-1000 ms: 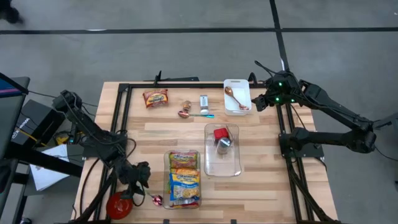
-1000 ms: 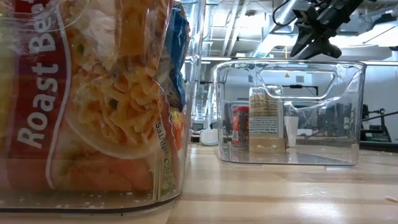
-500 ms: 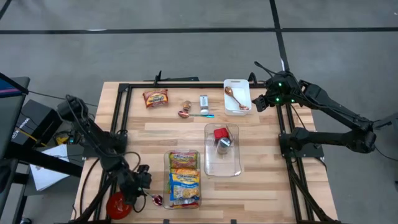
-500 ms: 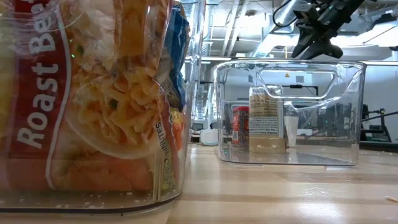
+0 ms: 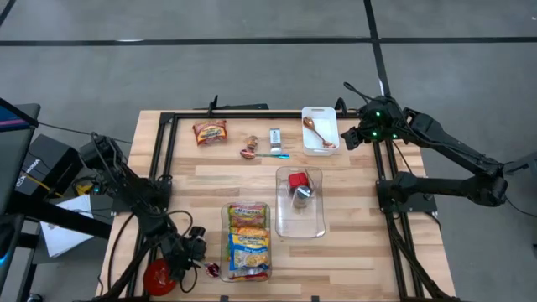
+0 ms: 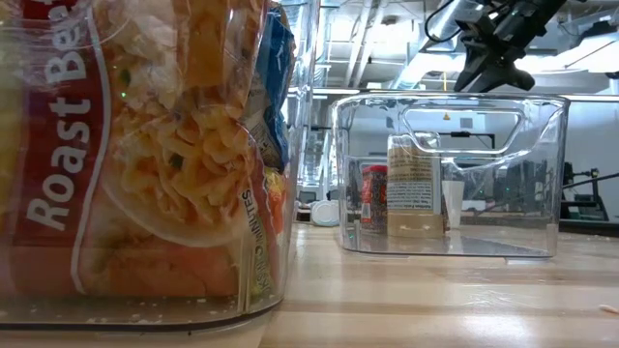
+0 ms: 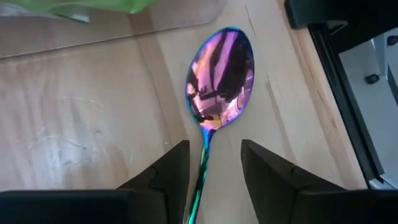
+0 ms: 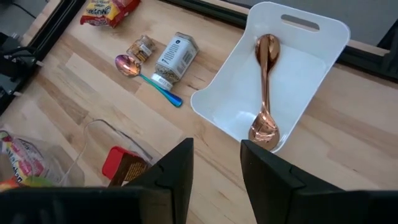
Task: Pick & Place Food Item
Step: Put the bottom blue spoon into the white bin
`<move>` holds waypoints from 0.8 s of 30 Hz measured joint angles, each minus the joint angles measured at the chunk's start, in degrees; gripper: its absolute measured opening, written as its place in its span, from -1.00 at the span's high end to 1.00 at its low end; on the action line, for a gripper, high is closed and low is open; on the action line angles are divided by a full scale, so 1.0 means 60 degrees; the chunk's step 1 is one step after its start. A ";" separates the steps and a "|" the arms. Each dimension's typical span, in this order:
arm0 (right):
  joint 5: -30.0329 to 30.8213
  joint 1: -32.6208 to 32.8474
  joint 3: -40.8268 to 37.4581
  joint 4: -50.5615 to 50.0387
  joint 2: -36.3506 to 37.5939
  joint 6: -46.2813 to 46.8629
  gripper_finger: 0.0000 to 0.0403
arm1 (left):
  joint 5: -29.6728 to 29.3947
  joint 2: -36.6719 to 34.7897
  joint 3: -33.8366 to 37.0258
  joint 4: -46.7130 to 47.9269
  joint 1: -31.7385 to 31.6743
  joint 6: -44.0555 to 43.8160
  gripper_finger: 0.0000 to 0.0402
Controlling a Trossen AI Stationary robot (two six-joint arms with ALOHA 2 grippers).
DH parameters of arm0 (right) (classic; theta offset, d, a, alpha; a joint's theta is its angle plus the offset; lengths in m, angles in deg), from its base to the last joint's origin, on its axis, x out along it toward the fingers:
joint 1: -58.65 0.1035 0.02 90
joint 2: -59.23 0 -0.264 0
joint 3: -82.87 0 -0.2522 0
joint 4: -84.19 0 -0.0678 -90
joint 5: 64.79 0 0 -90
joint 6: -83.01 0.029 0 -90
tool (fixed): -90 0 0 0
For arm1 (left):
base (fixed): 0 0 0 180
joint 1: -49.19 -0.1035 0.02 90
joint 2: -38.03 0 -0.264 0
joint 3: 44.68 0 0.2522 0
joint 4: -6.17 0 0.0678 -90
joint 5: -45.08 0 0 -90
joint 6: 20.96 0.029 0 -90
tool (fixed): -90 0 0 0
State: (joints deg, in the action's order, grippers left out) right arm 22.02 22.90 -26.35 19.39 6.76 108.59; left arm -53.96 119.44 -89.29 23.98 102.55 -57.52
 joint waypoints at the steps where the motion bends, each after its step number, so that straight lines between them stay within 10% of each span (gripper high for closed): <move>1: 0.0035 0.0000 0.0000 -0.0006 0.0000 0.0000 0.37 | 0.0000 0.0070 -0.0039 0.0008 0.0036 -0.0001 0.32; 24: 0.0123 0.0000 0.0000 -0.0203 0.0001 -0.0007 0.37 | -0.0696 0.1005 -0.0874 0.1309 0.0191 -0.0233 0.34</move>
State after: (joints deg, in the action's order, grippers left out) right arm 22.75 22.90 -26.35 18.18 6.76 108.55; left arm -58.13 125.47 -94.54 31.84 103.69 -58.92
